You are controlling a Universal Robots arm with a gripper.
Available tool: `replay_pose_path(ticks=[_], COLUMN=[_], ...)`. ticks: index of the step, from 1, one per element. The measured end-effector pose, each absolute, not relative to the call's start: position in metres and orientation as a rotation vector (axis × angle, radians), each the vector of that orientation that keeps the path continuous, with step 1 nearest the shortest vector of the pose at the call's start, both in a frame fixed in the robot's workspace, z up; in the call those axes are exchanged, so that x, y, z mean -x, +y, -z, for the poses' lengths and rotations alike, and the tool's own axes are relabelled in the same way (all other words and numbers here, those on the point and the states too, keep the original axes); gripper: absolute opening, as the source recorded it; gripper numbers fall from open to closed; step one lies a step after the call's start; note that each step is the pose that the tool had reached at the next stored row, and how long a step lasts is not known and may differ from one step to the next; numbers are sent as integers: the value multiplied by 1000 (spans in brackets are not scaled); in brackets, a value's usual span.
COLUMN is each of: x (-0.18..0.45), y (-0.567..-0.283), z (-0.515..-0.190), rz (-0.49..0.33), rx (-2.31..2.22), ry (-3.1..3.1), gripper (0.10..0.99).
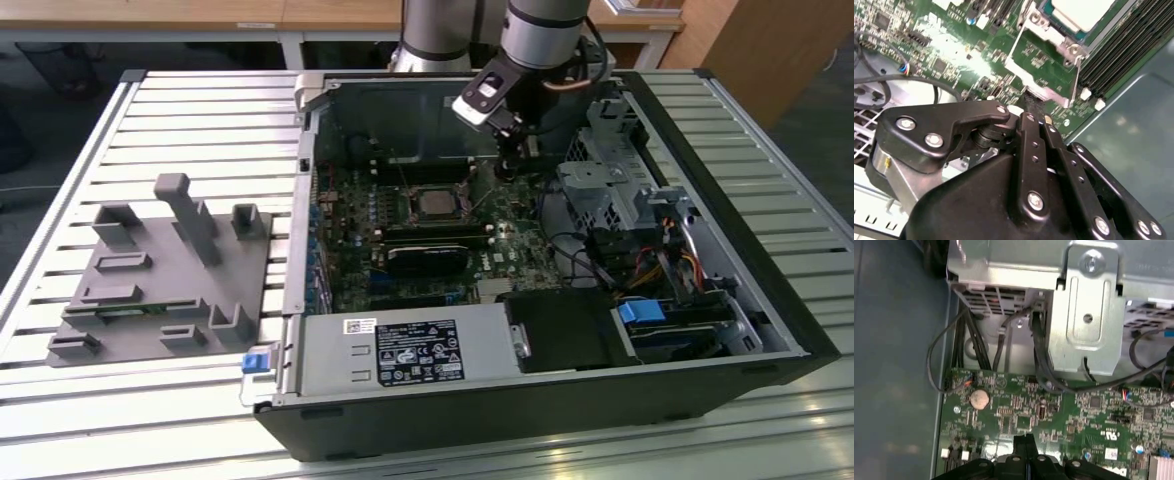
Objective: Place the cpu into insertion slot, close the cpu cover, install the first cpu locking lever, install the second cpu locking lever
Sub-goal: 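Close the cpu cover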
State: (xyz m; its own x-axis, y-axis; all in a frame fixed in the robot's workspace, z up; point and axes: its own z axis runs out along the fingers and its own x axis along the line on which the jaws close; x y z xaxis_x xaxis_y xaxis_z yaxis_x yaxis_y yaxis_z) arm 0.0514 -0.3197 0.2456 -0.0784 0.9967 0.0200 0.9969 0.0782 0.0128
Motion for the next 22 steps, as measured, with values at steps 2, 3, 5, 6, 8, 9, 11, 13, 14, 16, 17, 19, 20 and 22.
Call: replay_pose_path(ticks=[2,3,5,6,8,9,11,13,14,16,17,19,20,22], x=[-47,-44,-38,-35,-29,-26,-21,-15,-13,-9,-7,-3,-1,4], y=[-320,-320,-320,-320,-320,-320,-320,-320,-320,-319,-319,-319,-319,-319], z=[-245,-245,-245,-245,-244,-244,-243,-242,-241,-239,-238,-235,-234,-232], rz=[36,36,36,36,36,36,36,36,36,36,36,36,36,36], rx=[2129,2128,2129,2129,2129,2128,2129,2129,2128,2129,2129,2128,2129,2129], ry=[-2302,-2302,-2302,-2302,-2302,-2302,-2302,-2302,-2302,-2302,-2302,-2302,-2302,-2302], gripper=[106,106,106,106,106,106,106,106,106,106,106,106,106,106])
